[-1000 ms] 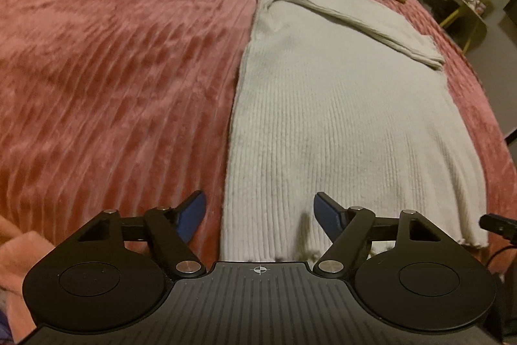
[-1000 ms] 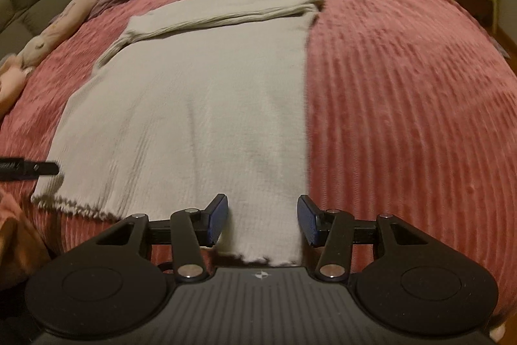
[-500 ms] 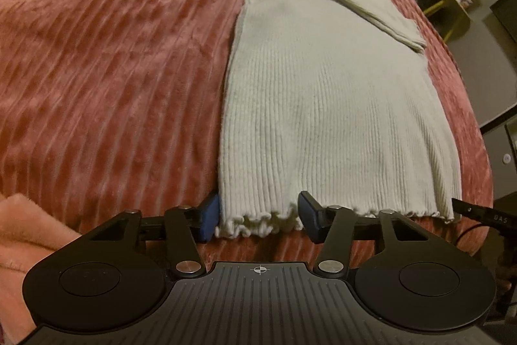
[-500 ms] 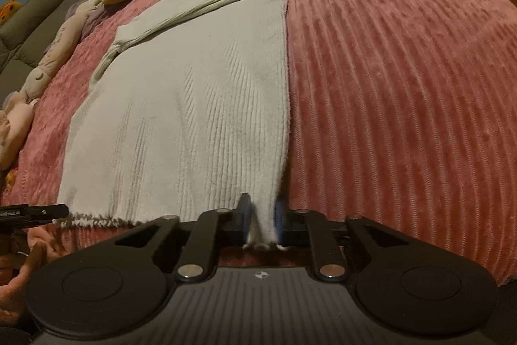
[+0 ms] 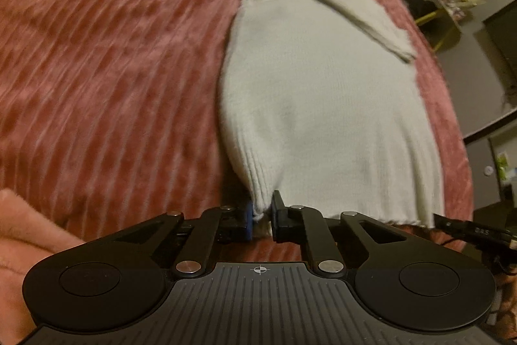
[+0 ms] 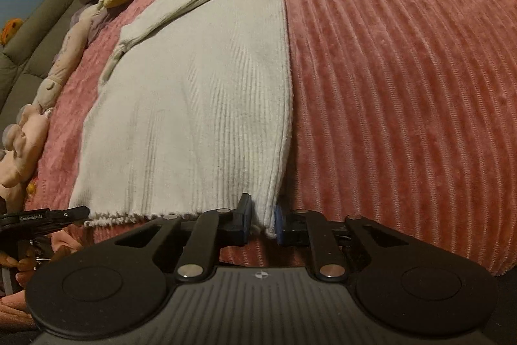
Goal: Fold small clothes
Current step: 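Move both tools to the sweater hem and close them on it, then lift the hem with both tools, fold it toward the collar, release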
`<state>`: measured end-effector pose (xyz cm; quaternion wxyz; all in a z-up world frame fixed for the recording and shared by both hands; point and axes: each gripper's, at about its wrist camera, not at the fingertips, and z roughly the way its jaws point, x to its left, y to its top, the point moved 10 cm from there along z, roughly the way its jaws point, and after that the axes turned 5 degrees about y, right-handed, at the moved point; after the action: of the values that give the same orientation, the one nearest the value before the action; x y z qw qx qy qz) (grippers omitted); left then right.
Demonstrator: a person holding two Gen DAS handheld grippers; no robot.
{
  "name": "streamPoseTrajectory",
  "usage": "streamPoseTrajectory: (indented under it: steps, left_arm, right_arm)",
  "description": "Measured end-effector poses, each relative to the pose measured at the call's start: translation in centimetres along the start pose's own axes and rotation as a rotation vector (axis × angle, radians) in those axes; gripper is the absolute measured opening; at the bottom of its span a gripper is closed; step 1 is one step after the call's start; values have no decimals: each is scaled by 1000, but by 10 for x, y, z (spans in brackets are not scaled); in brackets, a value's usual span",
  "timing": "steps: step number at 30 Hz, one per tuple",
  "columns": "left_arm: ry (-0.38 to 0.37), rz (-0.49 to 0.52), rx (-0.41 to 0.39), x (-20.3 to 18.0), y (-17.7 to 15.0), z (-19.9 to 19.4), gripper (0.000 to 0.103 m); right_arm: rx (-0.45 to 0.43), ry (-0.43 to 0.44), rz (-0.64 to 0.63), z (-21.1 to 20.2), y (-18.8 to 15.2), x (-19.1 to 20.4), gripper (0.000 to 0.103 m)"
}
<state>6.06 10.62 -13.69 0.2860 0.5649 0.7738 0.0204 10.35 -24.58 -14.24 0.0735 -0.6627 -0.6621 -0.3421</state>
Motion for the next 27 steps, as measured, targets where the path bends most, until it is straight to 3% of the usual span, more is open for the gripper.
streamPoseTrajectory:
  steps: [5, 12, 19, 27]
  left_arm:
    - [-54, 17, -93, -20, 34, -22, 12]
    - [-81, 42, -243, -48, 96, -44, 12]
    - [-20, 23, -334, -51, 157, -34, 12]
    - [89, 35, -335, -40, 210, 15, 12]
  right_arm:
    - [-55, 100, 63, -11, 21, 2, 9]
    - [-183, 135, 55, -31, 76, 9, 8]
    - [-296, 97, 1, -29, 136, 17, 8]
    - [-352, -25, -80, 6, 202, 20, 8]
